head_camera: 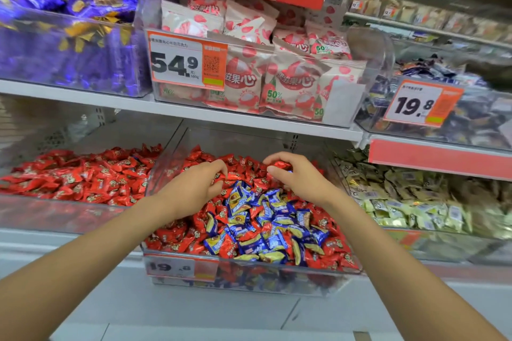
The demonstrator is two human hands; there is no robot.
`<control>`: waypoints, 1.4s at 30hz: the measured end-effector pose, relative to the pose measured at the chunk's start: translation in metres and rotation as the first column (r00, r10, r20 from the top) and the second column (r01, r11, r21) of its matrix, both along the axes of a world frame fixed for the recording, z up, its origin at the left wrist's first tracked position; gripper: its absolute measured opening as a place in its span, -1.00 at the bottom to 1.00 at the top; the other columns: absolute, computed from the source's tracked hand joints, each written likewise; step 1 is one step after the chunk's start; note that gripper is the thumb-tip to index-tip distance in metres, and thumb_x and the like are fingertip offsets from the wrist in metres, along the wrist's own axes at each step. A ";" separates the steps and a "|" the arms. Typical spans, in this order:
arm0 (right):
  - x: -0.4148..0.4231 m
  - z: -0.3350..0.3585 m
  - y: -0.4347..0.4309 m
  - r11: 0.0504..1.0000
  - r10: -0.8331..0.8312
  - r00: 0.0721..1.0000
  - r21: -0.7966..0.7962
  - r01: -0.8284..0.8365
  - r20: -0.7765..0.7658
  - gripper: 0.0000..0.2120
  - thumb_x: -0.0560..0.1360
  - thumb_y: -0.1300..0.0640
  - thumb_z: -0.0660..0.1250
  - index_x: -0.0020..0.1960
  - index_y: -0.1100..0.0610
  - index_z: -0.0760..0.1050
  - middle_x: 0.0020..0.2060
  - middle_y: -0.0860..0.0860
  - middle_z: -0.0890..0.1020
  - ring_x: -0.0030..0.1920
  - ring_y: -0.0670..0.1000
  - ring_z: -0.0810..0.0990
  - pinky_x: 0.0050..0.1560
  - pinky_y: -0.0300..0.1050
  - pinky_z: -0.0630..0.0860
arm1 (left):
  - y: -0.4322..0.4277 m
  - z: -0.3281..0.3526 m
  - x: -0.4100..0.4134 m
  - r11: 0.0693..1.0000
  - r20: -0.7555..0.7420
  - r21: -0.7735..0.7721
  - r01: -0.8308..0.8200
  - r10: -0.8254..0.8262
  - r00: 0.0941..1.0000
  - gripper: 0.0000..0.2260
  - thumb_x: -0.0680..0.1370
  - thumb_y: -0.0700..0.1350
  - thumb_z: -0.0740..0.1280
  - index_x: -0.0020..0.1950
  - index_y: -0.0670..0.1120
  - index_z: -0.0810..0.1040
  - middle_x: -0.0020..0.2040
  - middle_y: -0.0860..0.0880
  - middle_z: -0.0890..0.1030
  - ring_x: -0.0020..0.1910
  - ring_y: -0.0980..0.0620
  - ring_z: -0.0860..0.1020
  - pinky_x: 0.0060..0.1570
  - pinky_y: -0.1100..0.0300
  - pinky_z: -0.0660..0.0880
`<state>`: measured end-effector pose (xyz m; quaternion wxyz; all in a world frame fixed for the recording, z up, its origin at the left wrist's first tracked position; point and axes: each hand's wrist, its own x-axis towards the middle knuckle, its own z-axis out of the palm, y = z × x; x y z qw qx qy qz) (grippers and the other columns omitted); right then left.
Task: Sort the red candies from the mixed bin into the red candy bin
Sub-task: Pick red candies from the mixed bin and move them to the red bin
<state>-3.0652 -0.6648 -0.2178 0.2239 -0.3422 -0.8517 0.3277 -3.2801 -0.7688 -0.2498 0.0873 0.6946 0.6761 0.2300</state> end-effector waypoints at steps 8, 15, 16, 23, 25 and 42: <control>0.024 0.008 -0.029 0.994 -0.052 0.989 -0.107 0.038 -0.136 -0.84 0.57 0.06 0.30 -0.09 0.15 0.43 -0.37 -0.07 0.41 -0.40 -0.05 0.31 -0.32 -0.30 0.31 | -0.007 0.006 0.012 0.999 0.050 0.026 0.037 -0.038 0.998 -0.76 0.55 0.07 0.29 0.15 0.01 0.38 -0.32 0.01 0.50 -0.48 0.14 0.33 -0.37 0.19 0.33; 0.023 0.012 -0.037 0.962 -0.134 0.983 -0.255 0.098 -0.125 -0.91 0.56 0.25 0.26 -0.07 0.09 0.40 -0.30 -0.03 0.46 -0.37 -0.06 0.42 -0.31 -0.26 0.33 | -0.021 0.010 0.014 0.998 0.029 0.055 0.040 -0.041 0.999 -0.75 0.54 0.10 0.30 0.14 0.04 0.38 -0.29 0.04 0.51 -0.47 0.14 0.35 -0.37 0.20 0.32; 0.023 0.012 -0.037 0.965 -0.157 0.981 -0.229 0.127 -0.118 -0.89 0.55 0.27 0.26 -0.08 0.08 0.43 -0.29 0.00 0.45 -0.36 -0.04 0.36 -0.33 -0.23 0.30 | -0.022 0.008 0.011 0.998 0.036 0.051 0.038 -0.040 0.999 -0.77 0.54 0.09 0.30 0.12 0.05 0.38 -0.33 0.04 0.49 -0.50 0.14 0.32 -0.39 0.20 0.29; 0.041 0.013 -0.033 0.989 -0.101 0.995 -0.111 0.101 -0.001 -0.88 0.48 0.09 0.39 -0.12 0.14 0.52 -0.42 -0.19 0.48 -0.42 -0.14 0.37 -0.31 -0.27 0.30 | -0.022 0.000 -0.003 0.998 0.005 -0.004 0.057 -0.057 0.998 -0.86 0.56 0.00 0.30 0.09 0.17 0.43 -0.09 0.05 0.61 -0.42 0.14 0.41 -0.24 0.17 0.44; 0.042 0.001 -0.037 0.996 -0.027 0.984 -0.077 0.041 0.176 -0.70 0.40 -0.15 0.44 -0.08 0.07 0.53 -0.34 -0.23 0.52 -0.34 -0.17 0.44 -0.27 -0.27 0.36 | -0.022 -0.002 -0.001 0.994 0.008 -0.037 0.102 -0.102 0.995 -0.84 0.57 0.01 0.28 0.13 0.20 0.44 0.11 0.14 0.58 -0.10 0.14 0.55 0.04 0.04 0.50; 0.060 -0.005 -0.030 0.990 -0.130 0.990 0.065 0.126 0.049 -0.84 0.54 0.15 0.34 0.04 -0.08 0.45 0.03 -0.11 0.54 -0.33 0.13 0.46 -0.23 -0.01 0.51 | 0.006 0.000 0.046 0.969 0.058 -0.136 0.206 -0.200 0.978 -0.77 0.51 0.07 0.37 0.08 0.00 0.55 0.10 -0.03 0.60 -0.31 0.14 0.56 -0.36 0.33 0.32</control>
